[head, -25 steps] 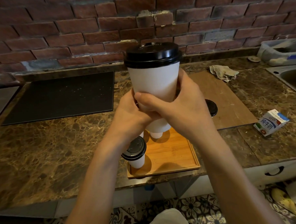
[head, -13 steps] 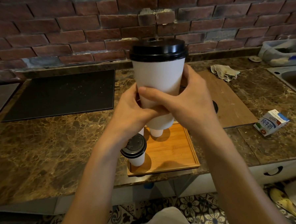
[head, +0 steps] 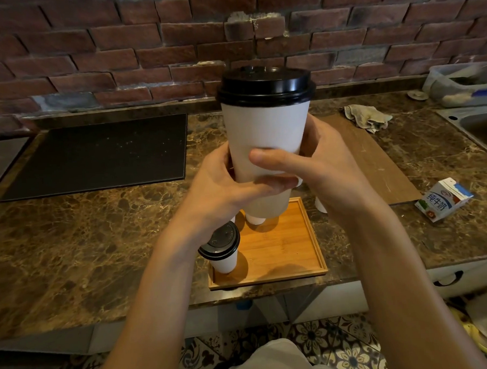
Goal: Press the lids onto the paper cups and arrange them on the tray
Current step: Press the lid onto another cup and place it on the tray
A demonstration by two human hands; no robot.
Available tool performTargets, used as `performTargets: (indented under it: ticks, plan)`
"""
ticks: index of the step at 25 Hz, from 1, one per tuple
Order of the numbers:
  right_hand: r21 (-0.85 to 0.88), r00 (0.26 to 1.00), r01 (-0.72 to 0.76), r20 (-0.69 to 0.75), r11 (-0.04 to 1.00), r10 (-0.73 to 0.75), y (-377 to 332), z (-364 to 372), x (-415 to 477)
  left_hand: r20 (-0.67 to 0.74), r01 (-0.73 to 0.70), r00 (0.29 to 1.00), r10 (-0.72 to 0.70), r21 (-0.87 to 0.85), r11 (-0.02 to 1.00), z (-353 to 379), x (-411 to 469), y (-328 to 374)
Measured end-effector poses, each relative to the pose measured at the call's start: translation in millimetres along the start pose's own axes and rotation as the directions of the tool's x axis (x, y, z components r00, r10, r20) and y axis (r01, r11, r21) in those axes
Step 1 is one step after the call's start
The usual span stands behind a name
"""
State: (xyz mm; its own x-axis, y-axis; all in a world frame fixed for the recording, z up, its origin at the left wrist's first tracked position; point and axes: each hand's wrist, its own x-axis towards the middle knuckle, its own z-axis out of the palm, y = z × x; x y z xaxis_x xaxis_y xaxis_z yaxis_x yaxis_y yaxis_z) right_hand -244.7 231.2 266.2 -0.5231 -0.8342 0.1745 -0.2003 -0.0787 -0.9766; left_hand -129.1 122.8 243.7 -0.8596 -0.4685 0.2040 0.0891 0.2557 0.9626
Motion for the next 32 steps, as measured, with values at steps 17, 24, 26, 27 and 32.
performTargets:
  ticks: [17,24,26,27,32]
  plan:
    - [-0.207,0.955,0.050,-0.278,0.977,-0.107,-2,32,3,-0.201,-0.037,0.978,0.049,0.064,0.997,4,6,-10]
    - [-0.142,0.966,0.076,-0.234,0.987,-0.108,-3,23,6,-0.152,-0.051,0.986,0.065,0.096,0.994,-1,8,-8]
    - [-0.120,0.975,0.085,-0.197,0.989,-0.108,-2,20,6,-0.146,-0.053,0.987,0.067,0.094,0.994,-1,8,-8]
    - [-0.096,0.979,0.083,-0.180,0.992,-0.099,-1,19,7,-0.143,-0.057,0.987,0.069,0.088,0.994,-1,7,-7]
    - [0.095,0.998,0.023,-0.060,0.995,-0.017,2,10,9,-0.102,-0.058,0.993,0.062,0.048,0.997,-2,5,-2]
